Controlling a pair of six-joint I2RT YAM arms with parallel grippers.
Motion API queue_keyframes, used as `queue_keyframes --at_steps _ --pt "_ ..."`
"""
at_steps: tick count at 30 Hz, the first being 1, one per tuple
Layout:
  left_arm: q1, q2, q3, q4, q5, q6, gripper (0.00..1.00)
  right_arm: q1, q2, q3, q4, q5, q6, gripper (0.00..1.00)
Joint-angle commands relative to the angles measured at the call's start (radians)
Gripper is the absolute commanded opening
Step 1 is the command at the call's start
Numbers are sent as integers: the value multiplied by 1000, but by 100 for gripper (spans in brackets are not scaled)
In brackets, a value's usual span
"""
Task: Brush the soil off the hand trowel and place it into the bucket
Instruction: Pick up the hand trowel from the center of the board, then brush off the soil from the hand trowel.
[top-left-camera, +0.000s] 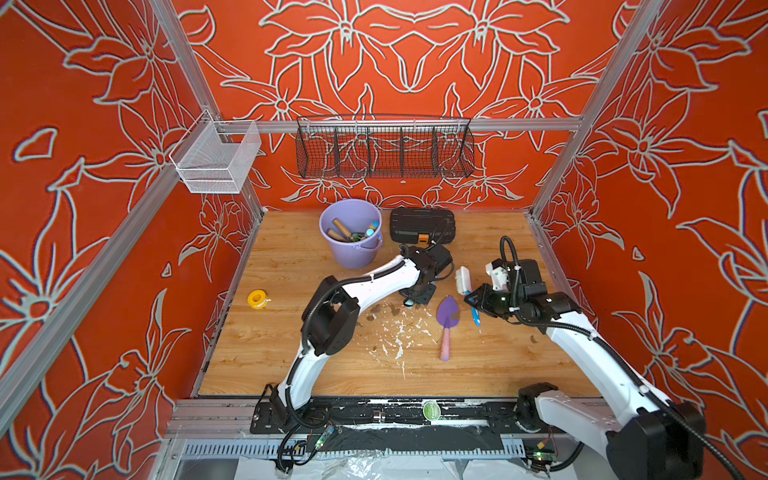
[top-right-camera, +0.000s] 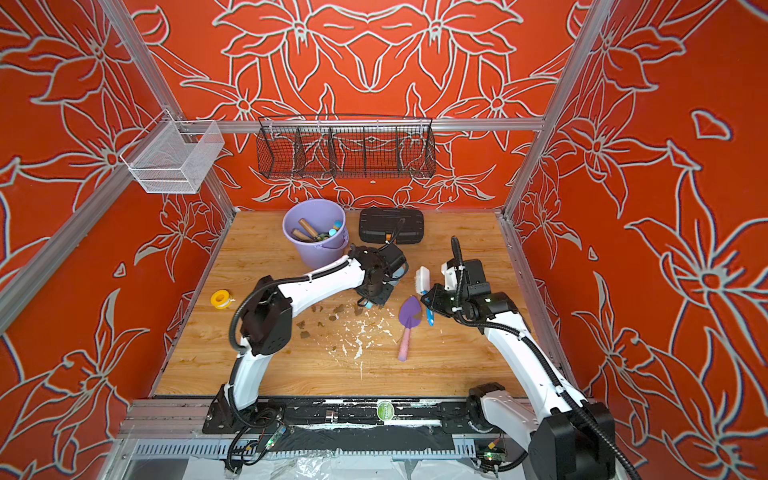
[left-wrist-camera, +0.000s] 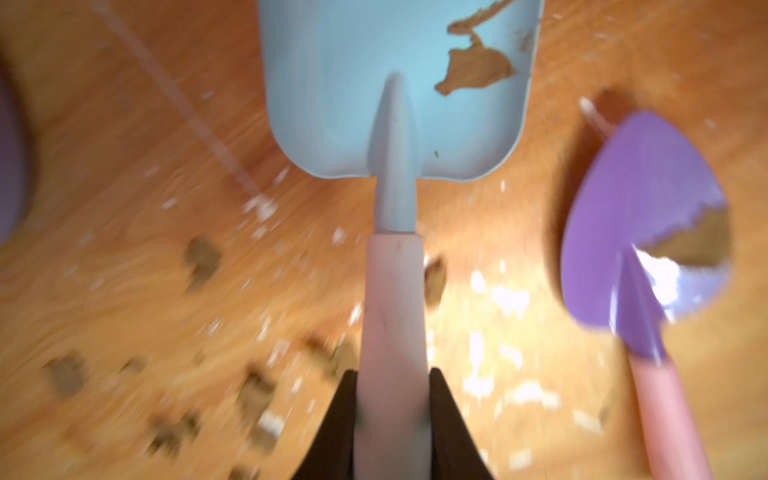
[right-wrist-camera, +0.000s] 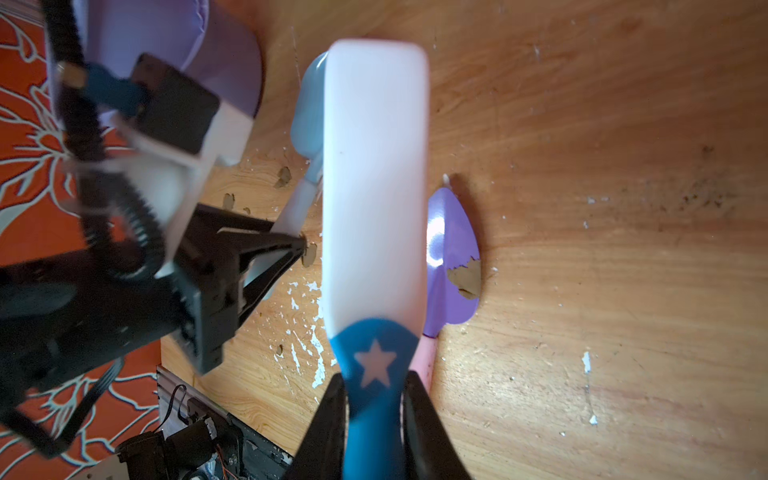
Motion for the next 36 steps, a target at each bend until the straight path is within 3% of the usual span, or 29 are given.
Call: queue_keyframes --at_steps 1,5,11,26,32,36 --pt "-3 -146 -71 -156 22 -28 0 32 17 84 16 -28 -41 0" --pt "-4 -290 -197 -161 73 -73 0 98 60 167 27 -29 -58 0" --pt "-4 -386 -268 -174 121 -129 0 241 149 277 24 8 -91 0" --pt "2 -409 -271 -157 144 -129 0 482 333 363 -33 141 -107 0" --pt "5 -416 -280 -154 149 -135 0 513 390 381 -62 190 -135 0" --pt "5 -424 -291 -154 147 -139 0 510 418 391 -95 296 -151 0"
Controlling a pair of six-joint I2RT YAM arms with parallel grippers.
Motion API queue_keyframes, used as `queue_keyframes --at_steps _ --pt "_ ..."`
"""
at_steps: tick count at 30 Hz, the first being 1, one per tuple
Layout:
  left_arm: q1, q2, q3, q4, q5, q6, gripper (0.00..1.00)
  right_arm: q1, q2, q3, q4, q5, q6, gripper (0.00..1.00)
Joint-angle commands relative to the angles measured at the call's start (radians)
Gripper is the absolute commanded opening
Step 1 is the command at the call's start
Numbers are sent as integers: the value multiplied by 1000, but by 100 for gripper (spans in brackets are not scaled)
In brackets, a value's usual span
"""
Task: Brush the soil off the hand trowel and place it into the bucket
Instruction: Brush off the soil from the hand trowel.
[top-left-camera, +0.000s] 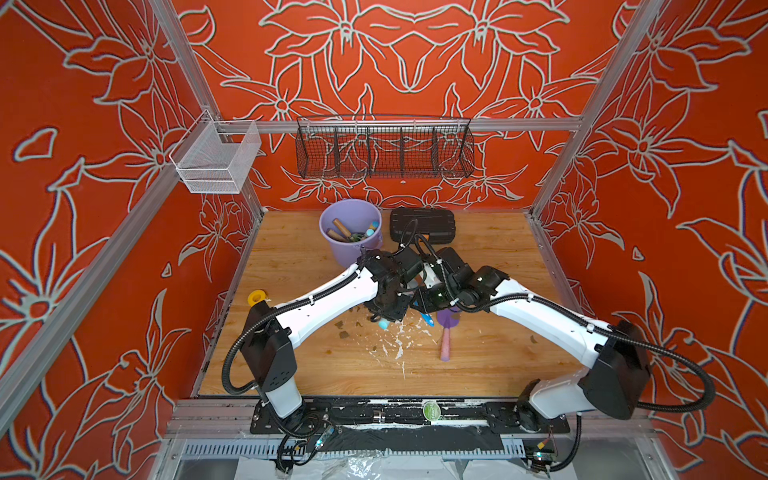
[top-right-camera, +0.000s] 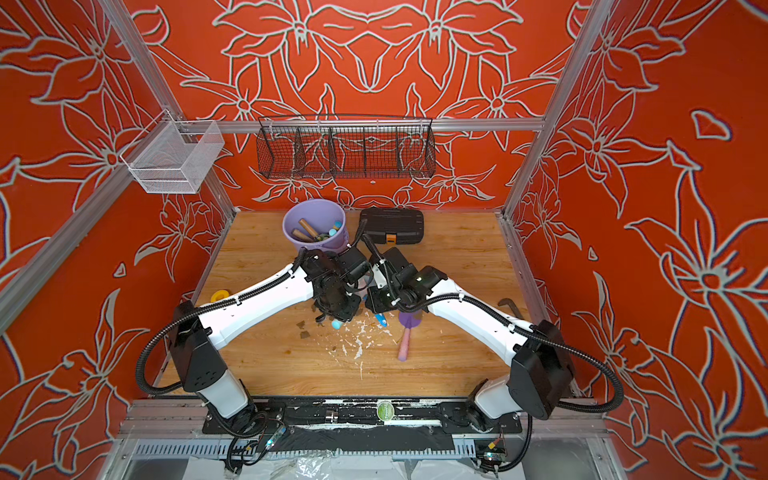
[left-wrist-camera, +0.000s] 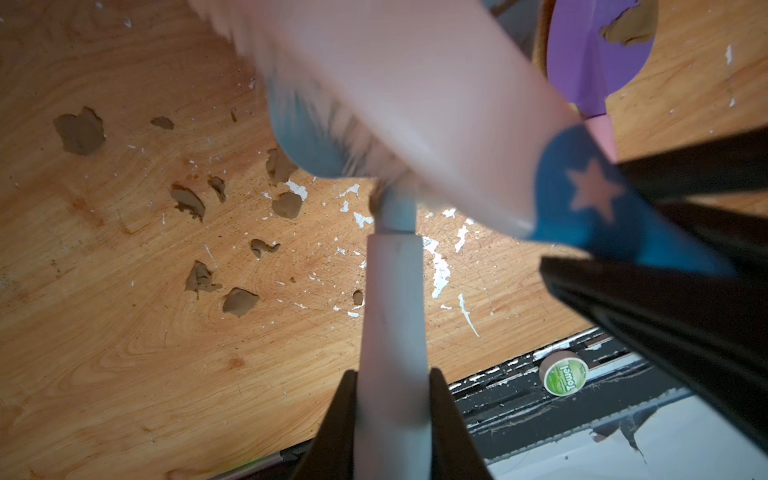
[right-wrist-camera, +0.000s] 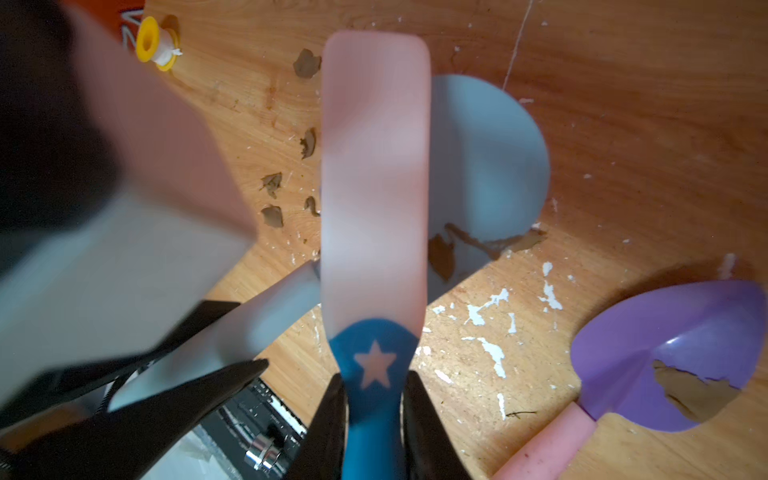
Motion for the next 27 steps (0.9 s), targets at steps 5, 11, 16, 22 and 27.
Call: queue_keyframes --at_steps 5,11,16,22,27 --pt "6 -48 -14 -11 -7 -17 0 -1 48 65 -81 221 -61 0" --pt "8 -59 -45 -4 -7 -24 0 -17 43 86 -60 287 -71 0" --pt "17 -72 -69 -2 -14 -26 0 -23 37 122 -61 269 -76 0" --pt "87 -129 -142 61 95 -12 0 -22 -30 55 38 87 -60 0" --pt "194 -224 -260 165 275 -5 0 -22 -49 -25 112 -38 5 0"
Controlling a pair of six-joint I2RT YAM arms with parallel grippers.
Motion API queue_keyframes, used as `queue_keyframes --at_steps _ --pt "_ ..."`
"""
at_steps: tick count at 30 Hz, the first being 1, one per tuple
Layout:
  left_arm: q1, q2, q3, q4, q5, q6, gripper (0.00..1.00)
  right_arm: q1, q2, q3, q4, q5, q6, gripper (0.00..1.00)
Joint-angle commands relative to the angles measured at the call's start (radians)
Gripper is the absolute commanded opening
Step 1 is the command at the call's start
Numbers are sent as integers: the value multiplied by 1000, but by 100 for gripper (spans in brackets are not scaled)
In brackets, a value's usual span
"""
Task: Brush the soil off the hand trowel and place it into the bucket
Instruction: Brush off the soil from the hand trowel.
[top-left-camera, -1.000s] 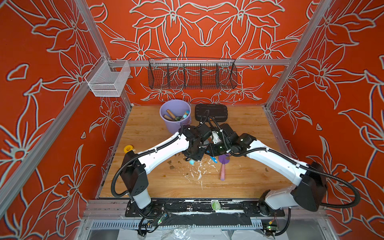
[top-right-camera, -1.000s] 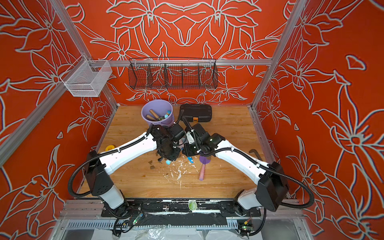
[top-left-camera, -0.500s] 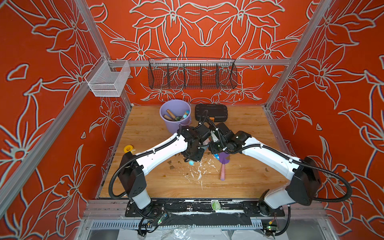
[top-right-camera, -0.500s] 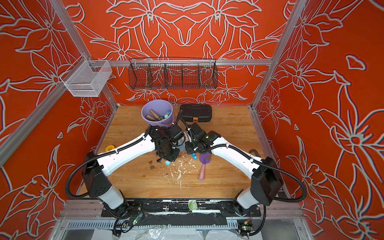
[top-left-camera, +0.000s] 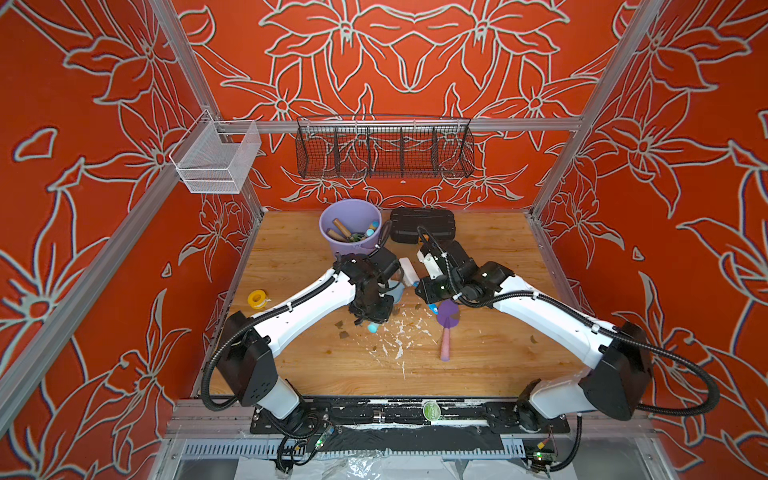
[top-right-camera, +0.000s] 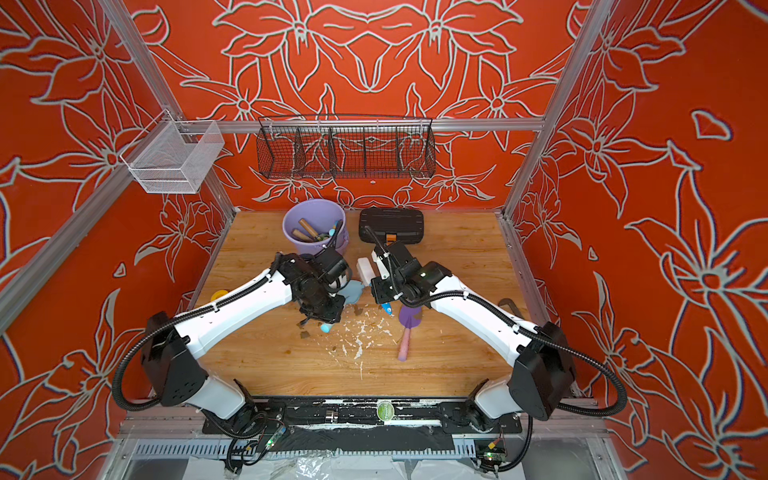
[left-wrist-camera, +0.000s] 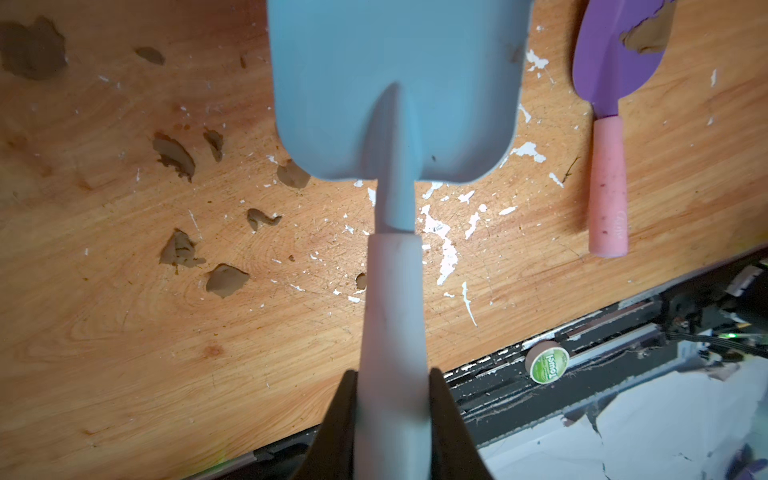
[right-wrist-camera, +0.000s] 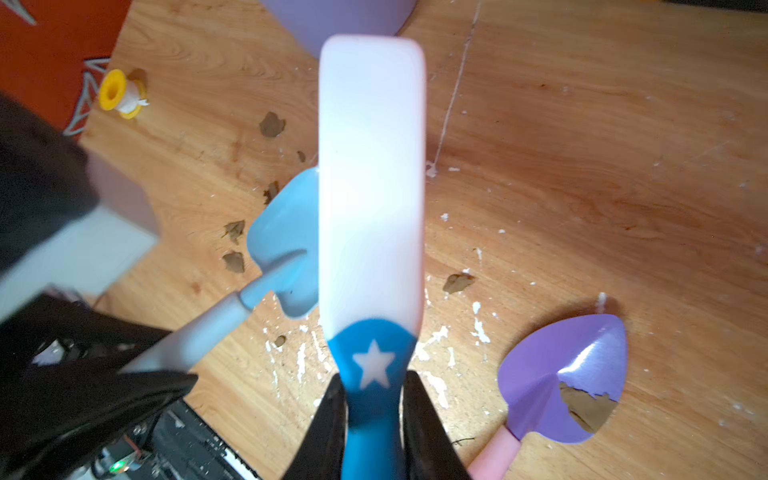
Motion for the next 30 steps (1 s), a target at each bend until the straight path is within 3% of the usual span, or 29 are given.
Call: queue_keyframes --at_steps 1,10,17,24,30 --pt "61 -66 -47 64 139 10 0 1 -25 -53 89 -108 53 0" --pt "191 -191 -168 178 393 14 0 -1 -15 -104 123 -42 94 0" --pt "240 -211 -220 212 456 3 0 -1 -97 -94 150 -14 105 0" --pt "299 -236 -292 327 623 -49 0 5 -117 -111 230 -124 139 0" --pt "337 -252 -300 356 692 -68 0 10 -76 -159 309 -173 168 0"
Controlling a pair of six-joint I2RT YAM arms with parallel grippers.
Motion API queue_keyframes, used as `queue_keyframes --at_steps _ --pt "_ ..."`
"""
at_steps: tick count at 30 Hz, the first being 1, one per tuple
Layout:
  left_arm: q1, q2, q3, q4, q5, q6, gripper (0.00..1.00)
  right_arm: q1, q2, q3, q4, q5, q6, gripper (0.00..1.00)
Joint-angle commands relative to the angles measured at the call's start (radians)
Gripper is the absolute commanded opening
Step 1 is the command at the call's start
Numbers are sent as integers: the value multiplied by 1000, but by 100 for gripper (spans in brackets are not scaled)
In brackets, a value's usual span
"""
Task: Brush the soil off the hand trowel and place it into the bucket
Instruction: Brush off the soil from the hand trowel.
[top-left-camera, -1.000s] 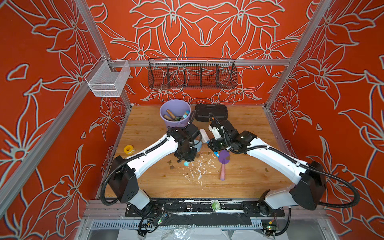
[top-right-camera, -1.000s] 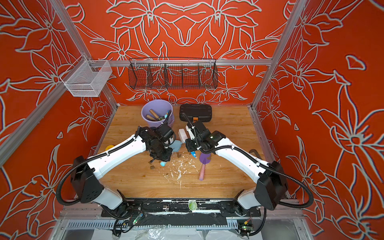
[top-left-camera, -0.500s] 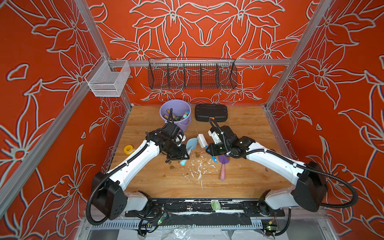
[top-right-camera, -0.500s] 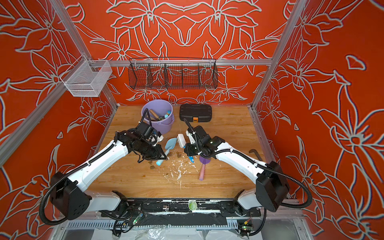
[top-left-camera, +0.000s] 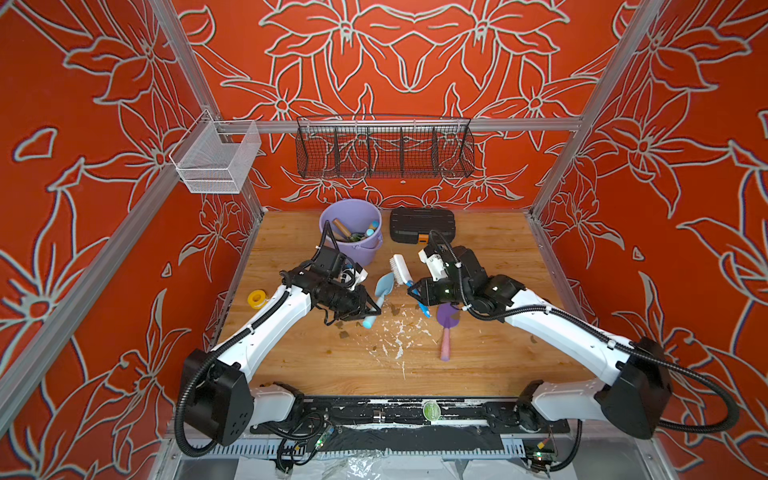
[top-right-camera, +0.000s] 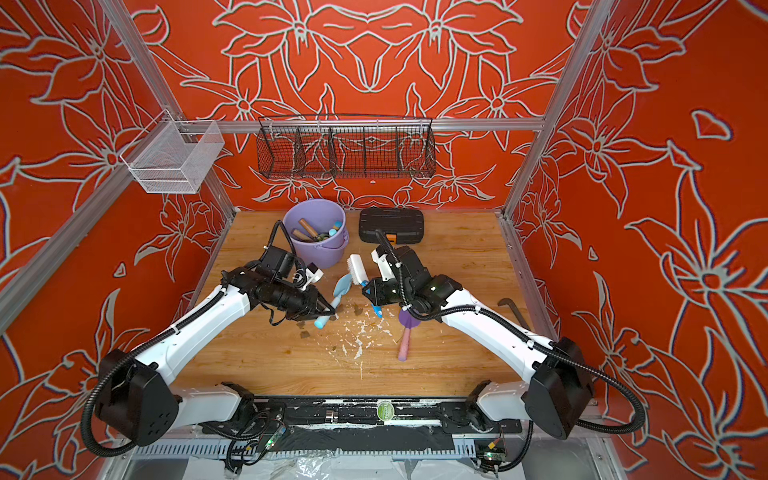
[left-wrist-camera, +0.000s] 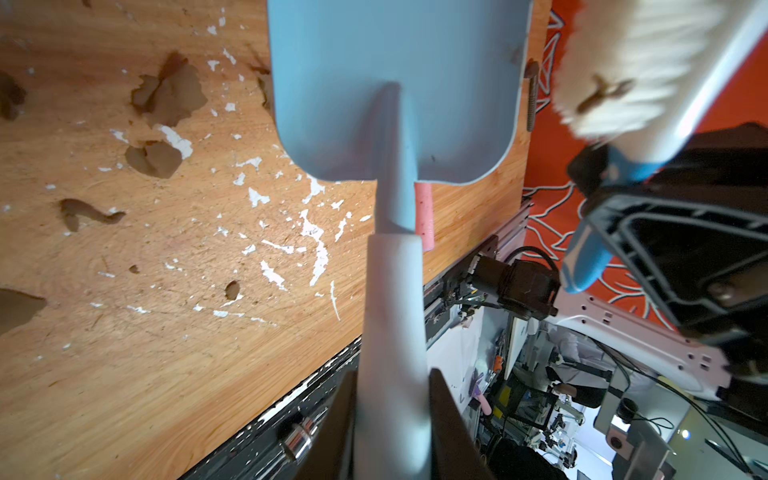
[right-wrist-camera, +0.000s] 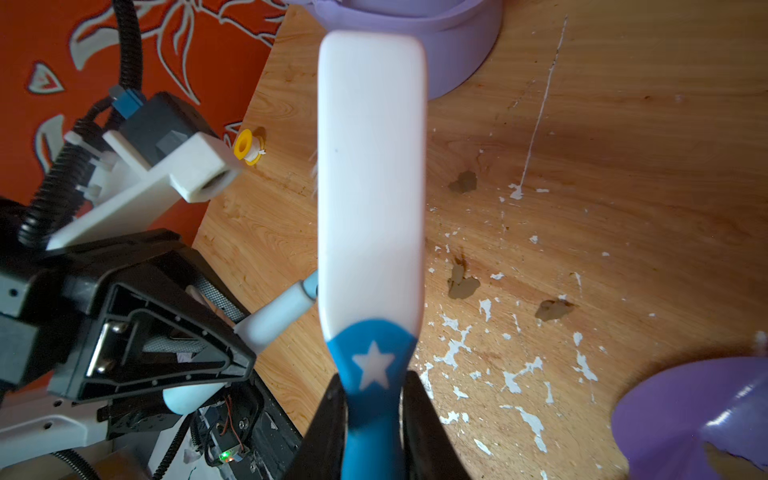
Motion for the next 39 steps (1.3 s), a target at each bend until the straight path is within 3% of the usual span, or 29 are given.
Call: queue_keyframes --at_steps 1,6,16,23,28,39 --pt "15 -32 1 43 85 -11 0 7 26 -29 68 -36 28 0" --pt "39 -51 -30 76 129 -33 0 -16 56 -60 84 30 46 0" --pt "102 -90 -99 182 221 -102 0 -59 50 -61 122 20 59 0" --pt "171 -107 -208 504 389 -317 0 -54 -31 -109 306 -115 145 0" --pt "184 -119 -225 614 430 -405 0 -37 -6 -125 380 -137 192 0" --pt "184 -123 -220 626 443 -417 0 -16 103 -170 407 -138 201 0"
